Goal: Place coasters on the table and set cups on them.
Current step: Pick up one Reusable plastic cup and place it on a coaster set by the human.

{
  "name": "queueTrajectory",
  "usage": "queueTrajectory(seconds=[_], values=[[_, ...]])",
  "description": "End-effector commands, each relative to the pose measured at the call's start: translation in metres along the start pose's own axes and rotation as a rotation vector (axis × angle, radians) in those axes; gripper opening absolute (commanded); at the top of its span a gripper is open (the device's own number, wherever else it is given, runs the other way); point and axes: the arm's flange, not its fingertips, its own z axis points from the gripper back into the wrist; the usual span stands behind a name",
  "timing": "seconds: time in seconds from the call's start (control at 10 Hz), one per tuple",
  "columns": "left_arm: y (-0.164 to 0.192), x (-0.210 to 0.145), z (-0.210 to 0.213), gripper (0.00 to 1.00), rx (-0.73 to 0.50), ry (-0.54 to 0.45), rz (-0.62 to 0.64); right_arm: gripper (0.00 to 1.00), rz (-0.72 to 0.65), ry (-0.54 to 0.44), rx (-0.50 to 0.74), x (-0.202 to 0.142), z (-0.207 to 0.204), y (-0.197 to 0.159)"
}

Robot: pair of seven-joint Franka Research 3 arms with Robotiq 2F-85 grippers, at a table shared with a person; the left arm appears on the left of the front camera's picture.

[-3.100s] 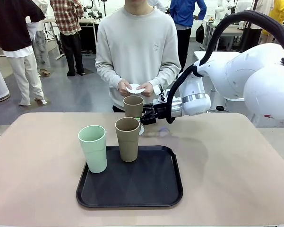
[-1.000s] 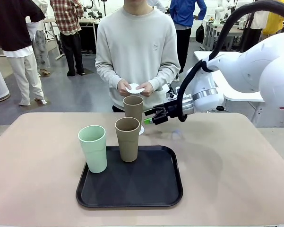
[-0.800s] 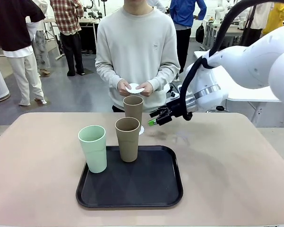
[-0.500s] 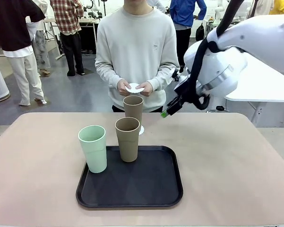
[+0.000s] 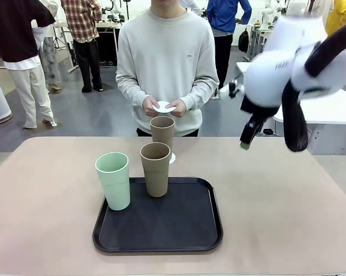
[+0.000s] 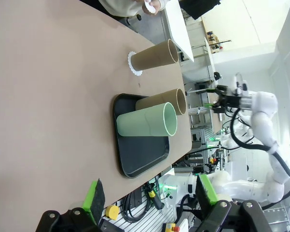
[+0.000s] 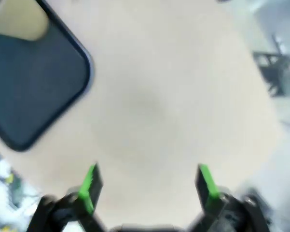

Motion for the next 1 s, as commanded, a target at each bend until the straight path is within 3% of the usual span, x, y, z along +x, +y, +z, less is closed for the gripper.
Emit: queueTrajectory(seconds=[0.0,0.4,0.5,0.9], values=[[0.002,-0.001,0.001,1.0,-0.013,-0.006,-0.014,1.0,-0.068,0.05,0.114,0.034,0.05,0.015],[0.002,-0.001,0.001,1.0,-0.013,-0.006,-0.014,1.0,-0.155,0.101,0.136,0.038,0.054,0.008],[0.002,-0.001,0.001,1.0,-0.013,-0.006,-0.014,1.0,-0.097,0.09,0.122,0.027,0.072,0.023],[0.002,-0.001,0.001,1.0,-0.013,-0.006,-0.014,1.0,-0.097,0.09,0.122,0.027,0.072,0.023]])
